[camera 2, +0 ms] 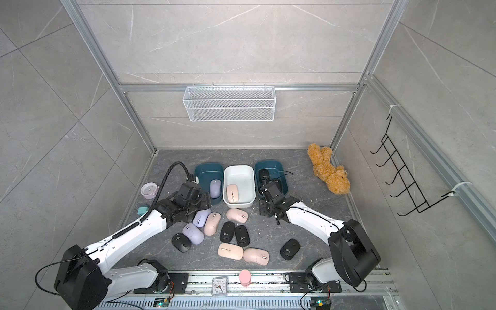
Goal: Place the mice by color into the storage box
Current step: Pick up the mouse from the center of the board, then place the mouse in the storage box.
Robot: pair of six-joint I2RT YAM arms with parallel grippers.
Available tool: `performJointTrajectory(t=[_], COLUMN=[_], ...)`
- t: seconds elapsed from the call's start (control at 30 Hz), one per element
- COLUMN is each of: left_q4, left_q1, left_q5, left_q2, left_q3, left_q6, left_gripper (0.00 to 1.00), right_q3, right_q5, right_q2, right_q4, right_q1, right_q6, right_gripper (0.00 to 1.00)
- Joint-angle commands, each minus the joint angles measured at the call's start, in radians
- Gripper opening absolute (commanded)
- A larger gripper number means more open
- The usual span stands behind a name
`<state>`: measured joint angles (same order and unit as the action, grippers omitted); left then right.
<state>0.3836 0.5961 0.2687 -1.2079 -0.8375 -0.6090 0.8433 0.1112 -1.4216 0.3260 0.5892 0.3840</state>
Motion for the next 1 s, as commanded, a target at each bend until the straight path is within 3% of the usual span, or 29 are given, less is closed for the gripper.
performJointTrajectory(t=[0.0, 0.57, 0.97], left_q4=[0.004, -0.002, 0.021], left_q1=[0.004, 0.005, 0.005], left_q5=[0.032, 0.070, 0.095], left_q2=[0.029, 0.058, 0.113], left_q3=[0.005, 0.012, 0.024], left_q6=[-0.014, 0.017, 0.067], left_gripper=[0.68, 0.68, 0.68], right_q3=[0.023, 0.274, 0.415], right_q5=[-0.023, 0.077, 0.058], right_q2=[0.059, -0.016, -0.140], right_q4=[0.037, 0.085, 0.062], right_q1=[0.006, -0.005, -0.137], right_q6=[0.033, -0.061, -0.108], right_gripper=[0.54, 0.54, 0.54])
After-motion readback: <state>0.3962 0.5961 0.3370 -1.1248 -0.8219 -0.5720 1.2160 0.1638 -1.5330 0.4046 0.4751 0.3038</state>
